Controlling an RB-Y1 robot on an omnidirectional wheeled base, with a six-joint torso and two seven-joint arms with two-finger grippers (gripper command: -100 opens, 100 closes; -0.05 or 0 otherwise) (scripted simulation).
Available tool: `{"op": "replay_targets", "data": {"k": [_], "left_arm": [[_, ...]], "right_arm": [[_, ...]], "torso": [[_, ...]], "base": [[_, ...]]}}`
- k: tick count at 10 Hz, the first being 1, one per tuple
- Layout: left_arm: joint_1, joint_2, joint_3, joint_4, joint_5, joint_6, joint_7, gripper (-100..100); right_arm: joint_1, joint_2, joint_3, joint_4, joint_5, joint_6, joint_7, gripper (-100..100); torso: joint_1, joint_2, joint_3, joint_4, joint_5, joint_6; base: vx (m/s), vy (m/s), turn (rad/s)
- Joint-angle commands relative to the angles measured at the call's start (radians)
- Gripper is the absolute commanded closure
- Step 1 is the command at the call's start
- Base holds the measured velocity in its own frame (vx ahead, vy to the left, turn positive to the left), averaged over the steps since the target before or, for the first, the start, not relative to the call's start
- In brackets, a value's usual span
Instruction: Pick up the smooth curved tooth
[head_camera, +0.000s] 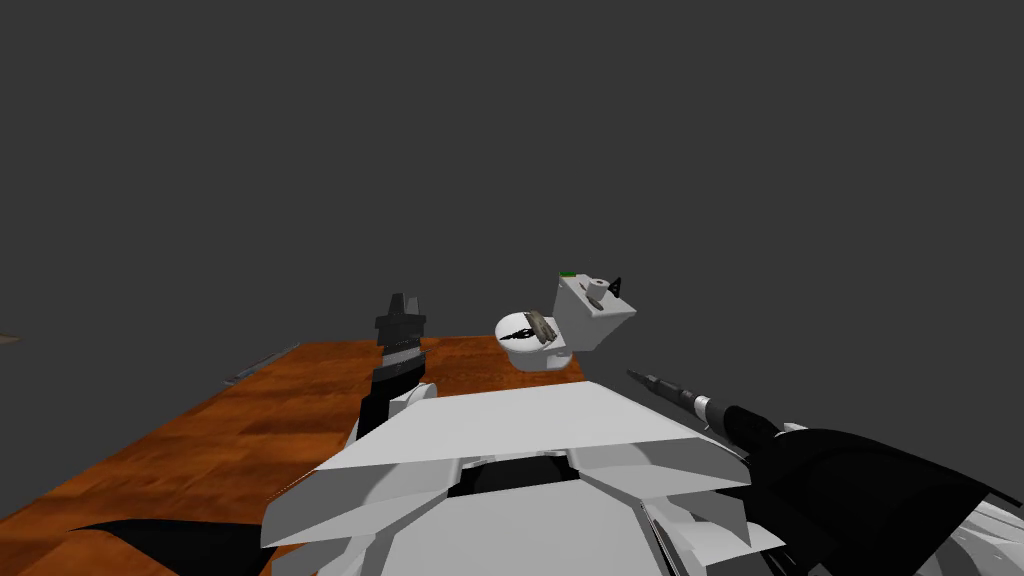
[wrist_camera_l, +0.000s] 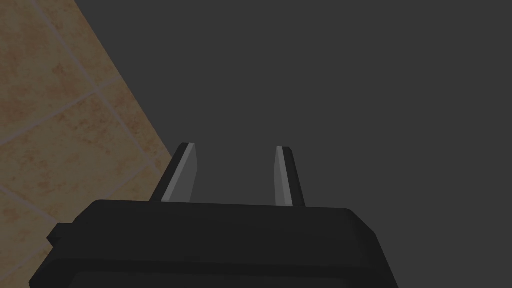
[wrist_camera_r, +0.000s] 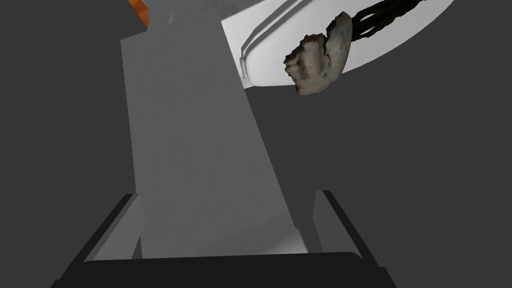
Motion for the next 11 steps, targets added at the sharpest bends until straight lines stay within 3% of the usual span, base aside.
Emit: {"op": "replay_targets", "data": {"k": [1, 8, 11], "left_arm": [[0.000, 0.000, 0.000, 0.000, 0.000, 0.000, 0.000, 0], [0.000, 0.000, 0.000, 0.000, 0.000, 0.000, 0.000, 0], [0.000, 0.000, 0.000, 0.000, 0.000, 0.000, 0.000, 0]], "right_arm": [[-0.001, -0.035, 0.000, 0.013, -0.003, 0.007, 0.001, -100], [-0.010, -0.233, -0.004, 0.129, -0.035, 0.039, 0.005, -100], [-0.013, -0.291, -0.005, 0.156, -0.043, 0.047, 0.007, -100]], "torso": [[0.000, 0.000, 0.000, 0.000, 0.000, 0.000], [0.000, -0.001, -0.001, 0.000, 0.000, 0.001], [-0.001, -0.001, 0.000, 0.000, 0.000, 0.000]], "base": [[0.037, 0.050, 0.067], [0.054, 0.069, 0.104], [0.049, 0.048, 0.091]]}}
